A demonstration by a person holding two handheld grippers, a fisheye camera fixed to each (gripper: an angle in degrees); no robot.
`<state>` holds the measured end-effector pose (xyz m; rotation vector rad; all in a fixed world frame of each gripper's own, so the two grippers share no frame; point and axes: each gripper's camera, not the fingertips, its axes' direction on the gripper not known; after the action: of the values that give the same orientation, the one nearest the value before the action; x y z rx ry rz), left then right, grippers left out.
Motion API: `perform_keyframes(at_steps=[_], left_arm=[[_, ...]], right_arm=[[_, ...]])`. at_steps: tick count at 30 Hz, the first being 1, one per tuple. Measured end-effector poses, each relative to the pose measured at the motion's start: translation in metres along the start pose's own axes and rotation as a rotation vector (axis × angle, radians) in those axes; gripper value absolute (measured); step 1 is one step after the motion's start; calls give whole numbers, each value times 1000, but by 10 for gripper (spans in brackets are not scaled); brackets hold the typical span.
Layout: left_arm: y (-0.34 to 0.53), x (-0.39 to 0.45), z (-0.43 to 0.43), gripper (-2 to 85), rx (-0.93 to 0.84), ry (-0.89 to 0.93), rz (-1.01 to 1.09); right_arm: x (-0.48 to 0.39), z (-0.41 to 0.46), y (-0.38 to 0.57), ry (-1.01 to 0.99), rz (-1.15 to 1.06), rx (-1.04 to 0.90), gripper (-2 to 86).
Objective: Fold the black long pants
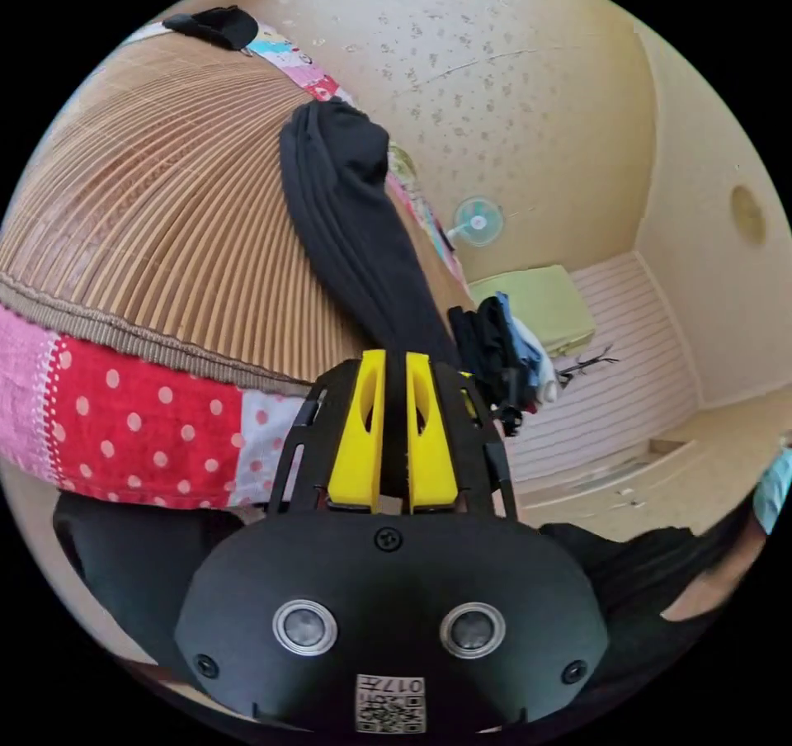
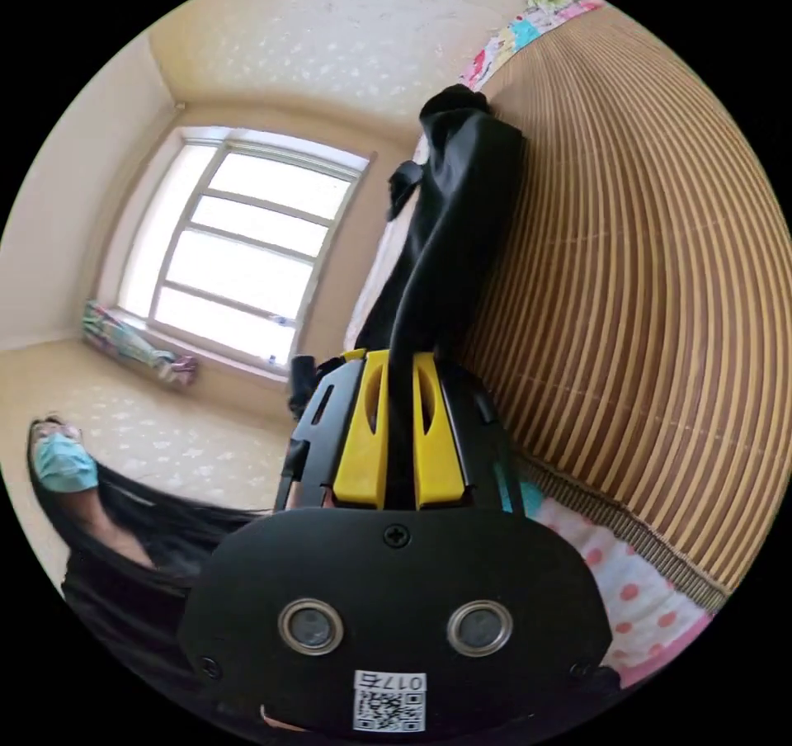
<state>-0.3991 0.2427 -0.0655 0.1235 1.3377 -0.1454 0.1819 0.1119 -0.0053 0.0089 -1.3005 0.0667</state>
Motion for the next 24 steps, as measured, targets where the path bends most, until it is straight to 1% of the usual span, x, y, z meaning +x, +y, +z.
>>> perform_keyframes(at_steps=[1, 3, 4, 6, 7, 9, 10, 12, 13, 15, 16, 18, 19, 21, 22, 24], left_arm=[[4, 5, -8, 49, 17, 65, 22], [14, 36, -32, 48, 64, 264, 138], [14, 48, -36, 47, 65, 294, 177], [8, 105, -51, 47, 84, 361, 333], [5, 120, -55, 47, 88, 374, 373], [-8, 185, -66, 47, 90, 442, 530], [-12, 201, -68, 47, 86, 462, 564], [-26, 264, -71, 47, 74, 518, 681], [-30, 279, -71, 47, 72, 528, 706], [-44, 331, -70, 47, 76, 563, 775], [-48, 343, -70, 46, 78, 563, 788], [-69, 376, -64, 46, 86, 532, 782], [-76, 381, -62, 46, 91, 515, 768], [-108, 388, -49, 45, 108, 371, 691], [-117, 387, -43, 44, 103, 326, 670], [-165, 370, -11, 45, 51, 223, 554]], right_arm=[[-7, -7, 5, -47, -31, 10, 28], [-49, -33, 21, -193, -184, 26, 19], [-63, -37, 23, -216, -227, 19, 17], [-129, -51, 30, -263, -414, -7, 12], [-147, -55, 31, -270, -462, -10, 11], [-221, -72, 38, -308, -659, -11, 9], [-239, -76, 40, -317, -705, -10, 9], [-307, -95, 46, -325, -856, 18, 9], [-323, -100, 47, -322, -888, 27, 10], [-385, -118, 53, -274, -1001, 75, 13], [-399, -122, 54, -255, -1024, 89, 14], [-446, -132, 54, -134, -1074, 147, 22], [-456, -133, 52, -88, -1075, 160, 23], [-475, -133, 28, 117, -995, 201, 26], [-476, -132, 19, 172, -968, 208, 27], [-465, -126, -30, 389, -872, 223, 27]])
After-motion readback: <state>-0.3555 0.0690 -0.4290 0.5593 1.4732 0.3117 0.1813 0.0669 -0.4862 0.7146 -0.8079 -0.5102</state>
